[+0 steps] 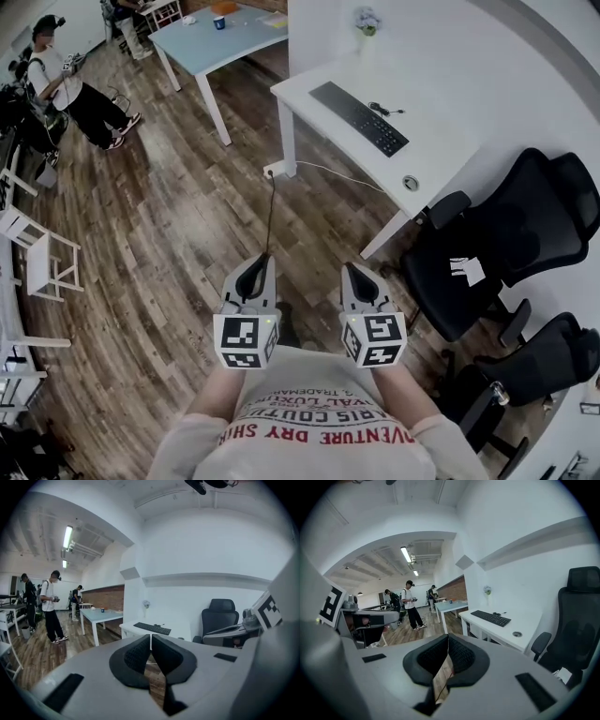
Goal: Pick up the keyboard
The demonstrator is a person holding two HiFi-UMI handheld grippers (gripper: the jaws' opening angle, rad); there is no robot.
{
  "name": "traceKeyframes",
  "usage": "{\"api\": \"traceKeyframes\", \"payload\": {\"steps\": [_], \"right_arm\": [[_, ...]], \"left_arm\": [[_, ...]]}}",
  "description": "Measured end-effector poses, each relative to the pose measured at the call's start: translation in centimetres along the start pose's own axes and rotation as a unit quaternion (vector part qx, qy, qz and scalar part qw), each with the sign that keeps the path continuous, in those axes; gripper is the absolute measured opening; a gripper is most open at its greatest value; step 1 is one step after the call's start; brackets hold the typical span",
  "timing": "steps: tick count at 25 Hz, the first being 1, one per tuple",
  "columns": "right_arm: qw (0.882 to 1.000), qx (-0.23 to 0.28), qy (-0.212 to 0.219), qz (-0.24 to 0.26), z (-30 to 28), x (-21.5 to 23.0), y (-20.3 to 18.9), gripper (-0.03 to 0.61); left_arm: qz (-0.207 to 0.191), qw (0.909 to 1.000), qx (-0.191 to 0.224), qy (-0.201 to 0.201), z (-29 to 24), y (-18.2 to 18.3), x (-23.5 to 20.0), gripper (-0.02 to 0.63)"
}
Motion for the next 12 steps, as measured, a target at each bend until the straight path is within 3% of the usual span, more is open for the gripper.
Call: {"api": "traceKeyframes", "payload": {"steps": [12], "right_arm": [[0.997,0.007,-0.075,-0.003,-12.5,3.0,5.9,0.025]], "left_arm": [[-0.019,0.9969,0.017,-0.074,-14.1,5.6,-8.2,0.031]]}}
Point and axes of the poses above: the fingertips, and each gripper's own axes: z backward along the fingers, x to its right, y out of its top, the point moved 2 cm from there along z, backward along the fingers, and after that the axes turned 7 degrees about -y, right-handed, at the moved point
